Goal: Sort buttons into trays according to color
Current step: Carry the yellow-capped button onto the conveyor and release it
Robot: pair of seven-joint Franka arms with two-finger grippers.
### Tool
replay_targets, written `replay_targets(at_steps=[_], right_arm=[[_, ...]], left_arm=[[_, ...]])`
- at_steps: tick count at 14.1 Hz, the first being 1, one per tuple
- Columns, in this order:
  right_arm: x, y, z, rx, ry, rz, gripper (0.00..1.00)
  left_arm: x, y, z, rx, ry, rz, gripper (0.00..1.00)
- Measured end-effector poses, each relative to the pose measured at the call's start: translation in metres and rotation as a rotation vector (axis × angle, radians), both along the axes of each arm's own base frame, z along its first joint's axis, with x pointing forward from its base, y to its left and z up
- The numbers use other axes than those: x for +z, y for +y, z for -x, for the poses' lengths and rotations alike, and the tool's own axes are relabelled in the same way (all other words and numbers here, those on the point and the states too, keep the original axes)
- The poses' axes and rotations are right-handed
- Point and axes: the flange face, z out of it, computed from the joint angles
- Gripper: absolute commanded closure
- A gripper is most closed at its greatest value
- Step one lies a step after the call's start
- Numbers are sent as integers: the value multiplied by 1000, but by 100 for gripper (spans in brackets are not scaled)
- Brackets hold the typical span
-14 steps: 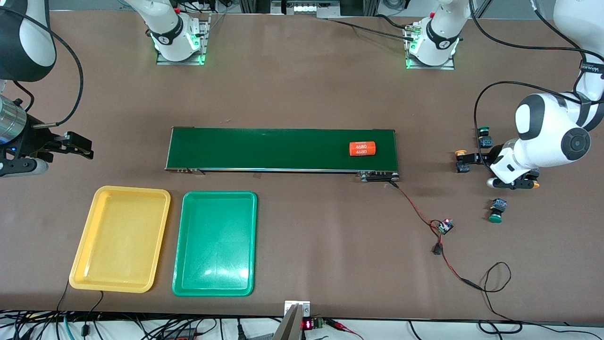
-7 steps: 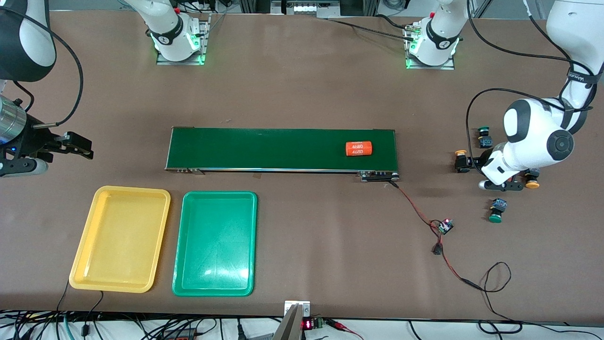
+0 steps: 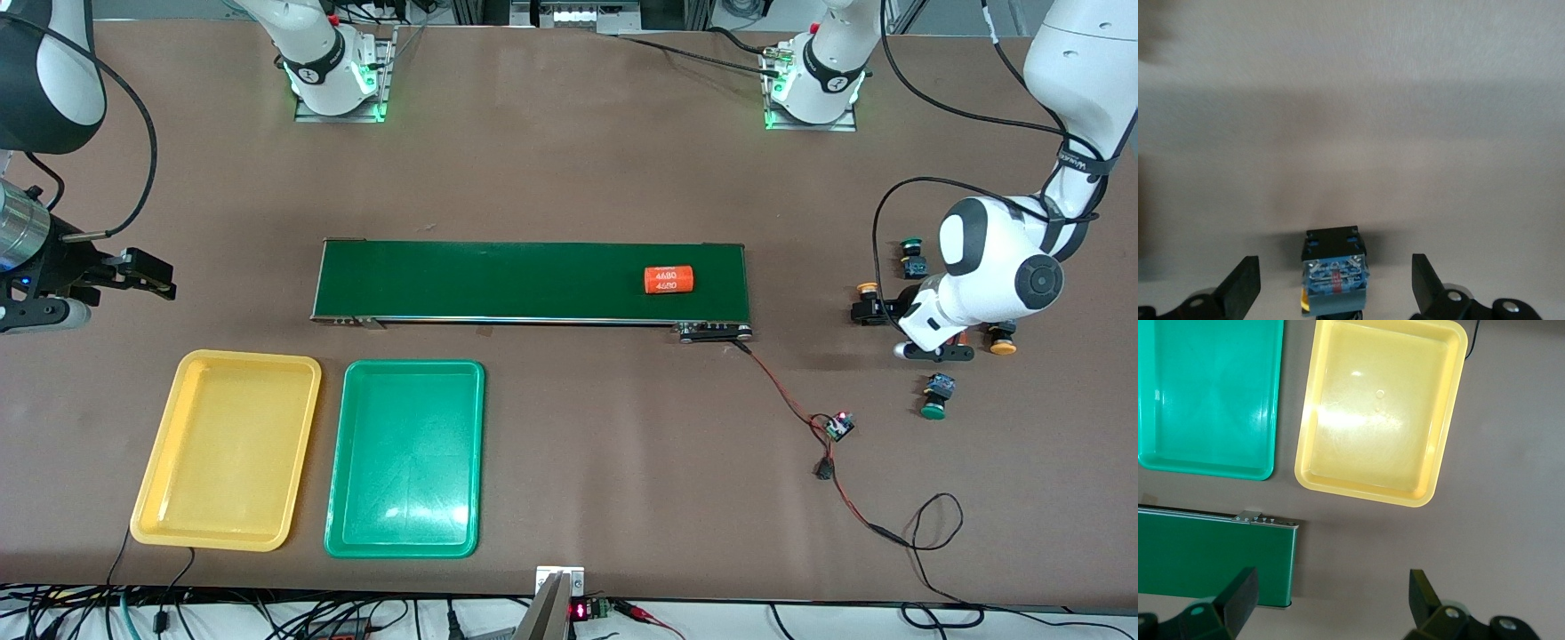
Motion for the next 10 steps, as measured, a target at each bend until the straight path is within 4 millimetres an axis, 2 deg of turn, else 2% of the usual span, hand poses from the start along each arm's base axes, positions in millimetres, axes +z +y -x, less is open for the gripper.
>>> replay_targets(at_steps=[2, 4, 5, 6, 7, 10], right_arm=[[0, 0, 0, 0, 0, 0, 0], [0, 0, 0, 0, 0, 0, 0], [0, 0, 0, 0, 0, 0, 0], [0, 0, 0, 0, 0, 0, 0], [0, 0, 0, 0, 0, 0, 0], [0, 0, 0, 0, 0, 0, 0]], left_arm=[[-7, -2, 5, -2, 15, 5, 1], [-11, -4, 10, -4, 26, 7, 62], [-12, -4, 12, -4, 30, 7, 83], [-11, -4, 12, -3, 28, 4, 95], [-8, -3, 11, -2, 23, 1, 100], [6, -6, 8, -12, 11, -11, 100]])
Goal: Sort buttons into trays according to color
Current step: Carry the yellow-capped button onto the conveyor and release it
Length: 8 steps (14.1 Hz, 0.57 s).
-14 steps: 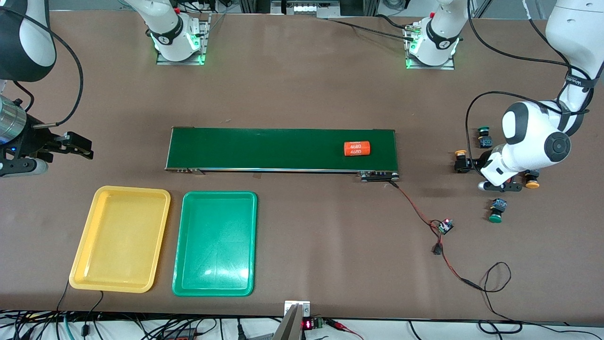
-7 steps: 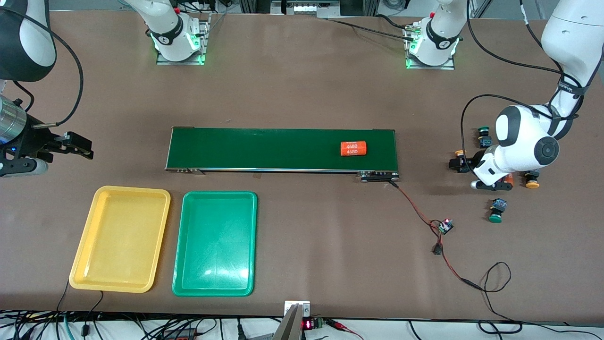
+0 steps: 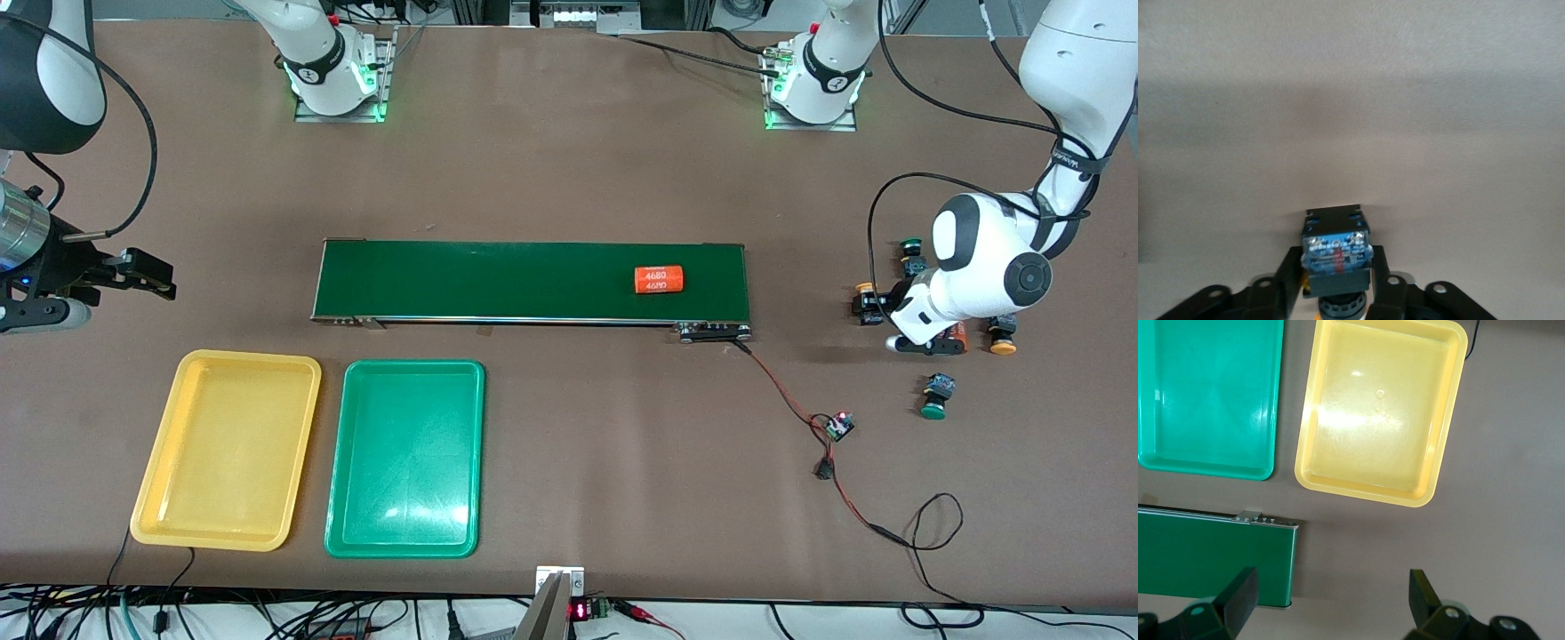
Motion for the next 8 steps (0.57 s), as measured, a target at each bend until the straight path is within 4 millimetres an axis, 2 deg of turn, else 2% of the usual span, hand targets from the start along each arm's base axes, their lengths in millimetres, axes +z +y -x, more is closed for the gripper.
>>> replay_targets(at_steps=[4, 8], right_arm=[[0, 1, 0, 2, 0, 0, 0], [0, 6, 0, 9, 0, 0, 0]], left_arm=[[33, -19, -3, -44, 1, -29, 100], [90, -56, -7, -111, -15, -80, 100]])
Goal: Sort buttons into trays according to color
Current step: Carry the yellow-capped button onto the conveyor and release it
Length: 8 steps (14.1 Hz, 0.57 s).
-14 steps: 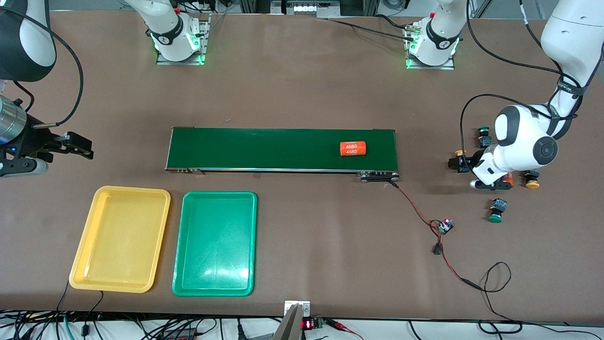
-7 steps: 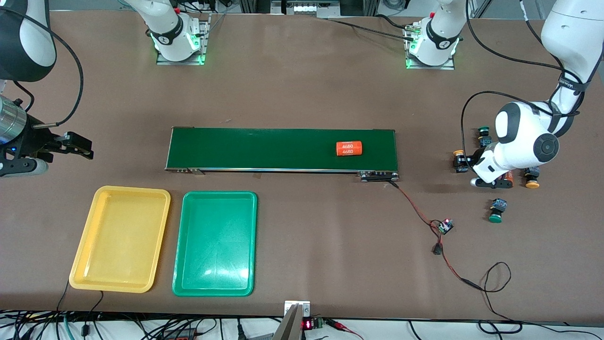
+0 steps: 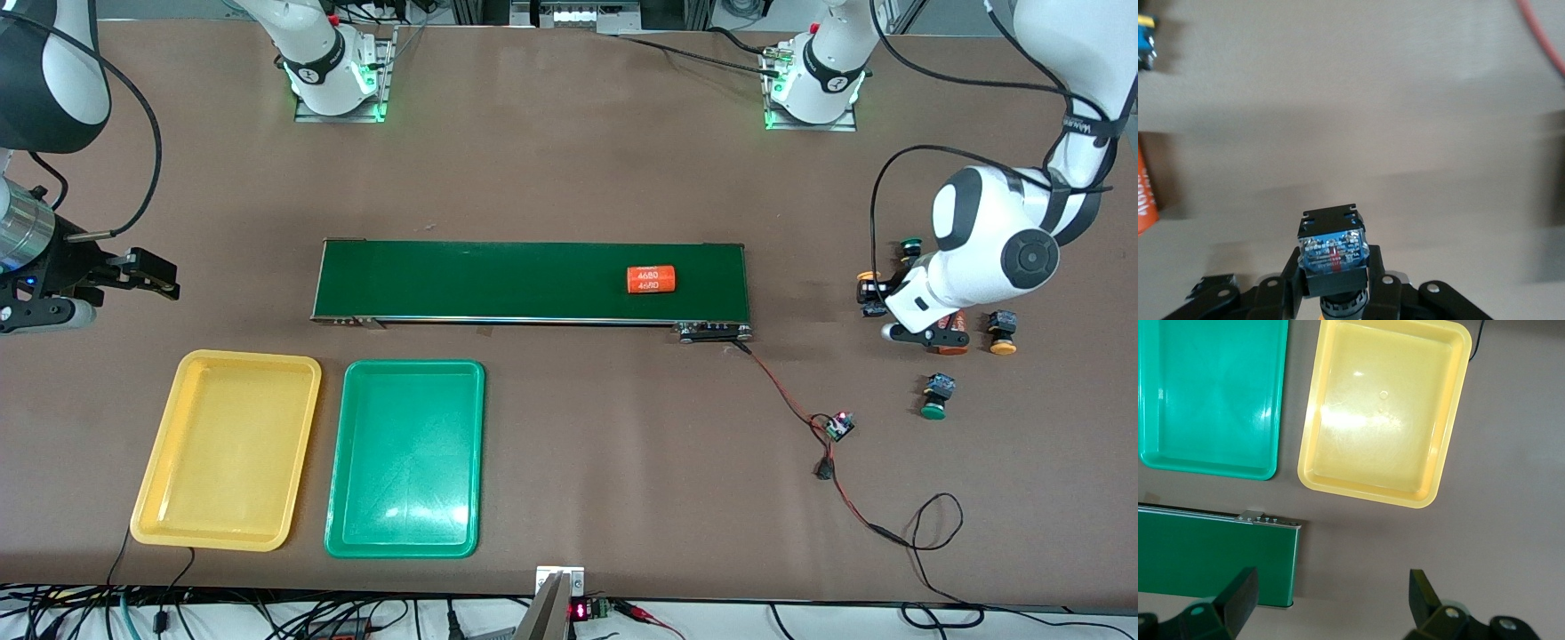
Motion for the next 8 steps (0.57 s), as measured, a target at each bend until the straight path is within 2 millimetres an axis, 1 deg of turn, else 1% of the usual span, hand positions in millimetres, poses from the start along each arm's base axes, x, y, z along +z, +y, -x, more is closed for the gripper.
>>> replay_targets(at_steps=[1, 3, 6, 8], right_arm=[[0, 0, 0, 0, 0, 0, 0], [0, 0, 0, 0, 0, 0, 0], [0, 0, 0, 0, 0, 0, 0], [0, 1, 0, 1, 0, 0, 0]], left_arm=[[13, -13, 0, -21, -5, -9, 100], [28, -40, -1, -33, -22, 5, 100], [40, -76, -5, -25, -39, 74, 100], [45, -108, -3, -47, -42, 104, 100]])
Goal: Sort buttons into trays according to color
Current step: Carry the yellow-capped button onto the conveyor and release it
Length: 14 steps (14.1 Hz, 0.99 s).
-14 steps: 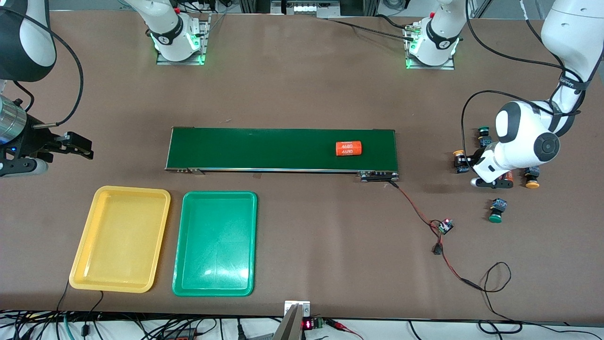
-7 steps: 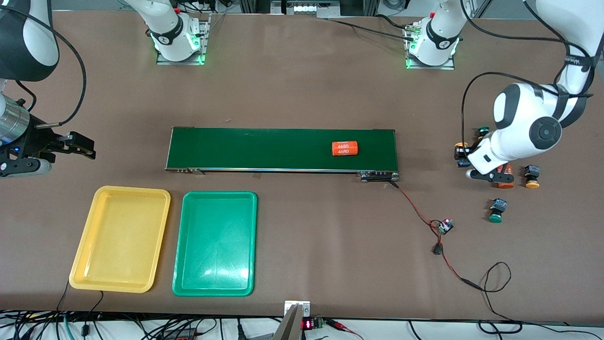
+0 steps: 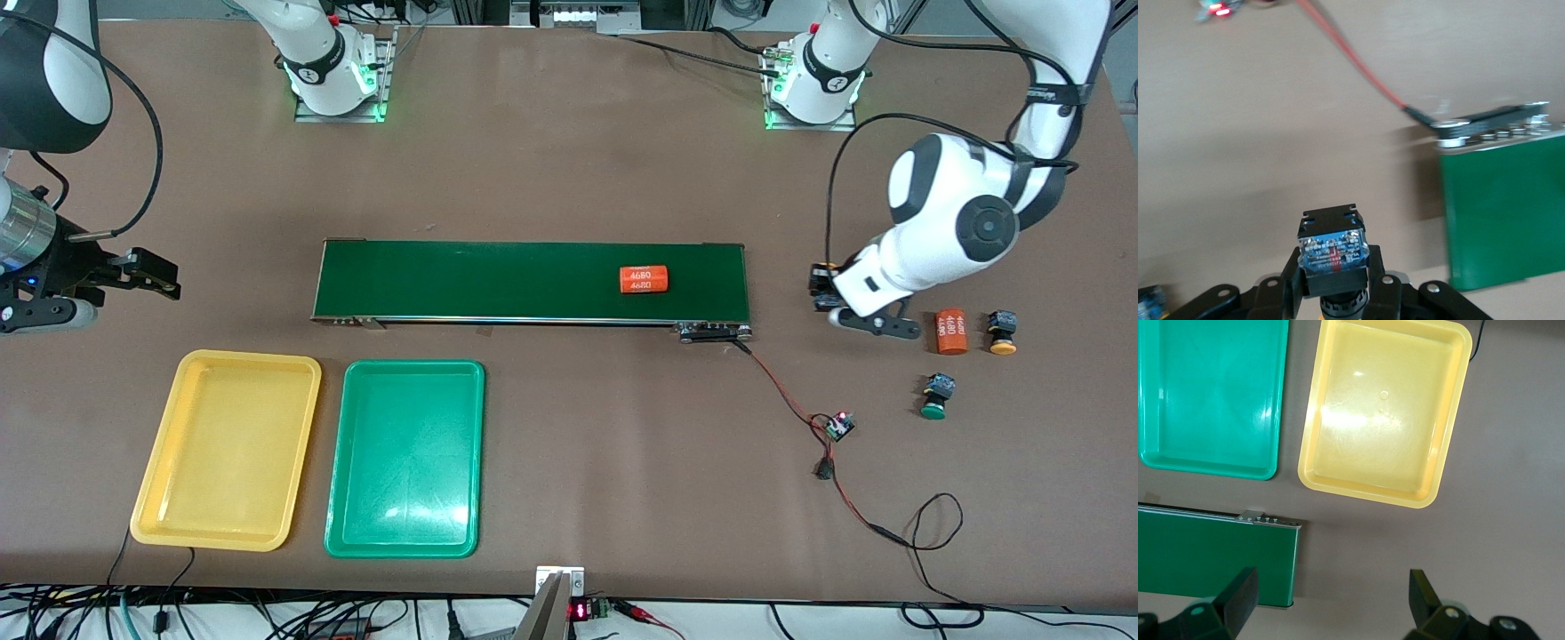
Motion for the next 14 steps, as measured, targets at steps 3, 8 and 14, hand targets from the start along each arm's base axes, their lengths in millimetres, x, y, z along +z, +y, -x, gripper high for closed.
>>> replay_targets(at_steps=[3, 8, 14], right_arm=[[0, 1, 0, 2, 0, 0, 0], [0, 1, 0, 2, 0, 0, 0], [-2, 1, -1, 2, 3, 0, 0]], left_arm=[[1, -47, 3, -22, 10, 61, 100], [-36, -103, 2, -62, -18, 106, 100], [-64, -104, 0, 11, 24, 106, 100]])
